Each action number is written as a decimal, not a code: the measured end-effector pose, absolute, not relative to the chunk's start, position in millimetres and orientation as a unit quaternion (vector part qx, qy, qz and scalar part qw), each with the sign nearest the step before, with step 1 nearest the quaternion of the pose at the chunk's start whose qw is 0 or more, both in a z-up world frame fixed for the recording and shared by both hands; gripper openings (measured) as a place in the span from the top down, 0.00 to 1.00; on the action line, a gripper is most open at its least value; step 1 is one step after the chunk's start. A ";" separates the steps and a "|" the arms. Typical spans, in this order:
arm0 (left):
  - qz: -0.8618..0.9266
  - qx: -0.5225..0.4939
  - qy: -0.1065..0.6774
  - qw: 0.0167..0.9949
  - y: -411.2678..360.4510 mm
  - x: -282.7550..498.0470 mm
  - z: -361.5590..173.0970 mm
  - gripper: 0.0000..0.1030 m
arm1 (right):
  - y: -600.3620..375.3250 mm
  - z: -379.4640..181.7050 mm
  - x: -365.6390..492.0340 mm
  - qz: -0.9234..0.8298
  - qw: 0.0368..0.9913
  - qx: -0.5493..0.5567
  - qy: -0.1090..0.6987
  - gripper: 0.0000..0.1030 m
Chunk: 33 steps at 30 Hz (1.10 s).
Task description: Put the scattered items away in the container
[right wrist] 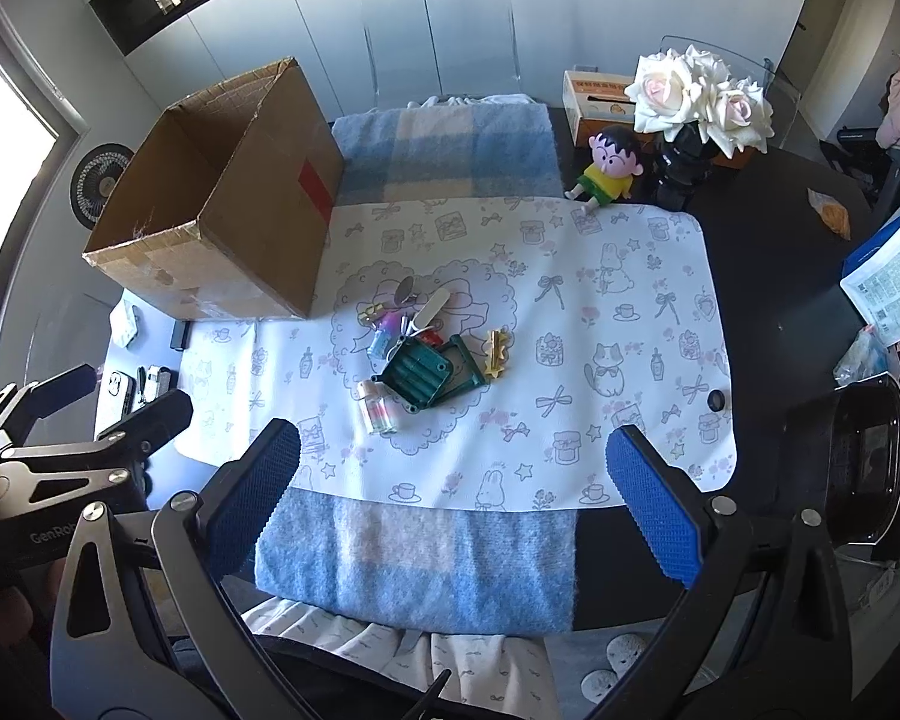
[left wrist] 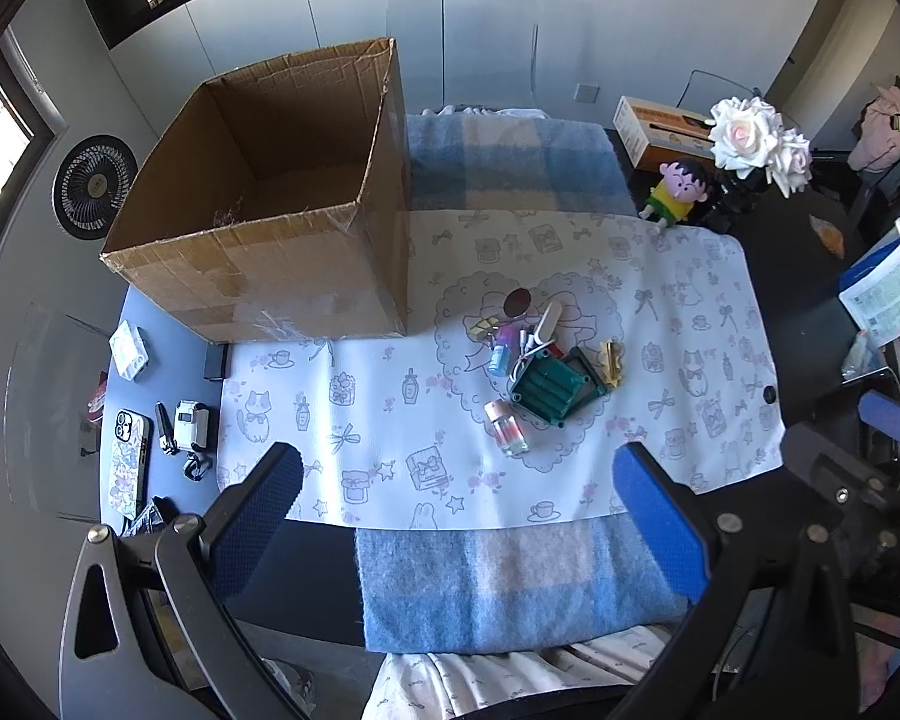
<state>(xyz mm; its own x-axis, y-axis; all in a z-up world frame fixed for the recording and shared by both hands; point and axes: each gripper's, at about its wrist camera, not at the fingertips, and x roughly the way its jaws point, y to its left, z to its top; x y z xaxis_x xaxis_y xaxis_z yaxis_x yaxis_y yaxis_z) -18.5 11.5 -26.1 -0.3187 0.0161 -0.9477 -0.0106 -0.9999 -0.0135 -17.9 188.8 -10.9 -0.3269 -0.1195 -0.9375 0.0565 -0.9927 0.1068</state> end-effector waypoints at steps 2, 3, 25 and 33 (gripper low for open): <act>0.812 -0.584 0.005 0.007 12.8 -18.3 -29.7 0.00 | 189.3 -13.2 -19.2 -0.813 0.055 0.578 -0.027 0.00; 0.812 -0.584 0.008 0.007 13.4 -18.5 -31.3 0.00 | 189.4 -14.1 -19.7 -0.814 0.055 0.578 -0.026 0.00; 0.780 -0.625 0.004 0.035 16.1 -51.3 -145.6 0.00 | 190.9 -111.4 -57.2 -0.793 0.072 0.604 -0.009 0.06; 0.751 -0.659 -0.011 0.035 17.4 -61.8 -199.3 0.13 | 182.7 -163.4 -70.0 -0.775 0.083 0.627 0.006 0.15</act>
<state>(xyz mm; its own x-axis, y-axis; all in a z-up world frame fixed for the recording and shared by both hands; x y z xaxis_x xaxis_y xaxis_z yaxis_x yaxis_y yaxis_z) -61.8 17.4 -199.3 -0.1282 0.0662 -0.9895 -0.0378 -0.9974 -0.0618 -70.0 182.7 -163.4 -0.2010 -0.1211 -0.9721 0.1370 -0.9860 0.0945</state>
